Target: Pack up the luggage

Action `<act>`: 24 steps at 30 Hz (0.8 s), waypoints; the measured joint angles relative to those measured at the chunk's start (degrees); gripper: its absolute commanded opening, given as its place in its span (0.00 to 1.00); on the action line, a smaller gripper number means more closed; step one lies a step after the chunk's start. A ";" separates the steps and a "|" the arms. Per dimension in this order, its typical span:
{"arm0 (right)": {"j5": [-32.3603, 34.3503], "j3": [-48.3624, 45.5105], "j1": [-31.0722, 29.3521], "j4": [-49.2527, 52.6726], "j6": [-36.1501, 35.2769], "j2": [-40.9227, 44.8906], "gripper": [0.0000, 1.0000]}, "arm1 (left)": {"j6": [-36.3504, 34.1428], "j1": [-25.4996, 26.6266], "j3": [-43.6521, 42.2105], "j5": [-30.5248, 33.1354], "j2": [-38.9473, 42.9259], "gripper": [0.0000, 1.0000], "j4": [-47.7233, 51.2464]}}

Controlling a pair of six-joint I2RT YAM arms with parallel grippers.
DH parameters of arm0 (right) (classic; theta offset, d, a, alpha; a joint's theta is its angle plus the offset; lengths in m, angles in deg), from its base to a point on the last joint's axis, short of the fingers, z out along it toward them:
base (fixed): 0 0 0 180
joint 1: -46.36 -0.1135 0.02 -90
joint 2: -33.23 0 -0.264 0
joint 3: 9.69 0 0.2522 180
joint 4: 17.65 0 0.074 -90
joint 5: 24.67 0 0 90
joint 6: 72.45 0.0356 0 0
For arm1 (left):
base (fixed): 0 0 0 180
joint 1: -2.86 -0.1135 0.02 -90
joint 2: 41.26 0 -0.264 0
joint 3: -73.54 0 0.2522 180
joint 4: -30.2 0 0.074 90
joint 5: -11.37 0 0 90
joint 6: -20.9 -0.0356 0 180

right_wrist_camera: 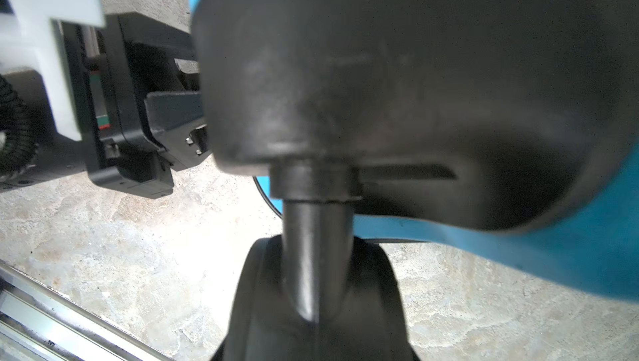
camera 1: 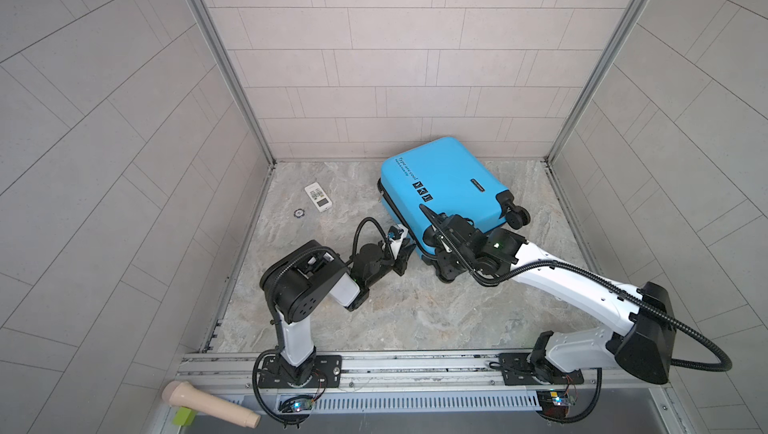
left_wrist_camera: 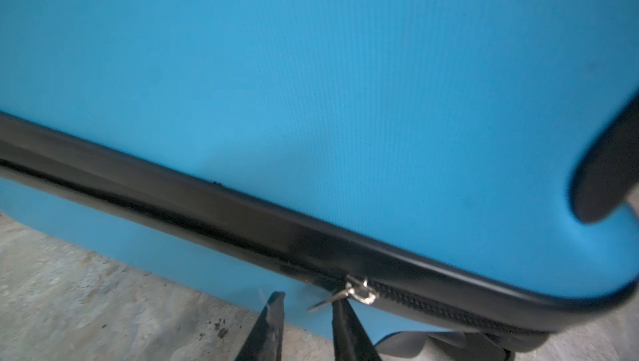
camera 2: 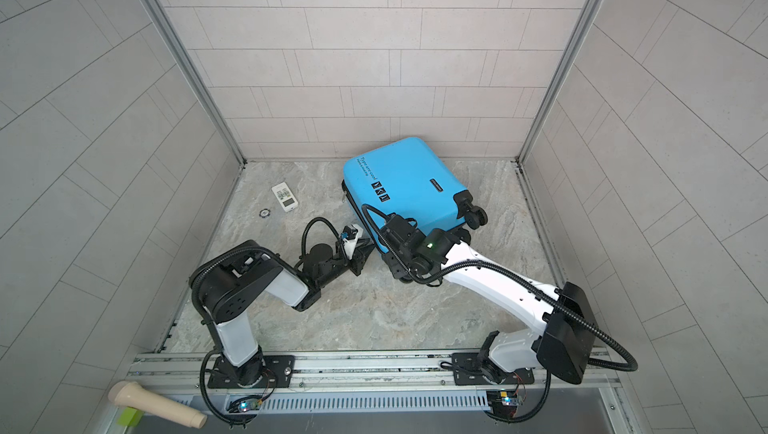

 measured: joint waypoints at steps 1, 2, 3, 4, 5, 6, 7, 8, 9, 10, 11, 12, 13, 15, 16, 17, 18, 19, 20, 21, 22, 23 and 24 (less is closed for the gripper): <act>0.00 0.00 0.00 0.04 0.00 0.00 0.00 | 0.13 0.00 0.00 -0.22 -0.04 0.35 0.07; 0.02 0.02 0.00 0.09 0.00 0.00 0.00 | 0.13 0.00 0.00 -0.39 -0.07 0.37 0.15; 0.04 0.07 0.00 0.17 0.00 0.00 0.00 | 0.22 0.00 0.00 -0.46 -0.07 0.38 0.15; 0.07 0.09 0.00 0.24 0.00 0.00 0.00 | 0.17 0.00 0.00 -0.52 -0.07 0.38 0.13; 0.09 0.09 0.00 0.28 0.02 0.00 0.00 | 0.17 0.00 0.00 -0.66 -0.07 0.39 0.15; 0.09 0.09 0.00 0.31 0.02 0.00 0.00 | 0.17 0.00 0.00 -0.68 -0.07 0.39 0.17; 0.09 0.09 0.00 0.33 0.02 0.00 0.00 | 0.17 -0.02 0.00 -0.68 -0.07 0.38 0.20; 0.07 0.09 0.00 0.33 0.02 0.00 0.00 | 0.17 -0.02 0.00 -0.68 -0.07 0.37 0.20; 0.07 0.09 0.00 0.33 0.02 0.00 0.00 | 0.15 -0.02 0.00 -0.68 -0.07 0.36 0.17; 0.07 0.09 0.00 0.35 0.04 -0.02 0.00 | 0.09 0.00 0.00 -0.74 -0.07 0.35 0.17; 0.07 0.09 0.00 0.35 0.04 -0.04 0.00 | 0.11 0.00 0.00 -0.87 -0.07 0.33 0.15; 0.07 0.09 0.00 0.37 0.04 -0.07 0.00 | 0.02 0.00 0.00 -1.01 -0.07 0.32 0.15; 0.07 0.09 0.00 0.39 0.07 -0.07 0.00 | 0.04 0.00 0.02 -1.22 -0.04 0.29 0.17; 0.07 0.11 0.00 0.39 0.07 -0.07 0.00 | 0.04 0.00 0.09 -1.84 0.02 0.26 0.33; 0.07 0.13 0.00 0.42 0.09 -0.07 0.00 | 0.15 0.00 0.15 -2.19 0.11 0.23 0.50; 0.07 0.20 0.00 0.44 0.09 -0.07 0.00 | 0.22 0.00 0.20 -2.43 0.28 0.22 0.72; 0.04 0.22 0.00 0.44 0.13 -0.07 0.00 | 0.22 0.00 0.22 -2.67 0.46 0.21 0.87; 0.04 0.22 0.00 0.44 0.20 -0.07 0.00 | 0.33 0.00 0.24 -2.86 0.74 0.20 0.98; 0.04 0.22 0.00 0.44 0.22 -0.07 0.00 | 0.52 0.00 0.24 -3.02 1.03 0.18 1.09; 0.04 0.22 0.00 0.44 0.24 -0.07 0.00 | 0.59 0.00 0.24 -3.15 1.33 0.17 1.29; 0.04 0.26 0.00 0.44 0.24 -0.07 0.00 | 0.70 0.00 0.22 -3.28 1.53 0.15 1.51; 0.00 0.33 0.00 0.44 0.24 -0.09 0.00 | 0.83 0.02 0.24 -3.43 1.62 0.13 1.66; -0.07 0.35 0.00 0.46 0.26 -0.11 0.00 | 0.92 0.02 0.22 -3.56 1.66 0.09 1.70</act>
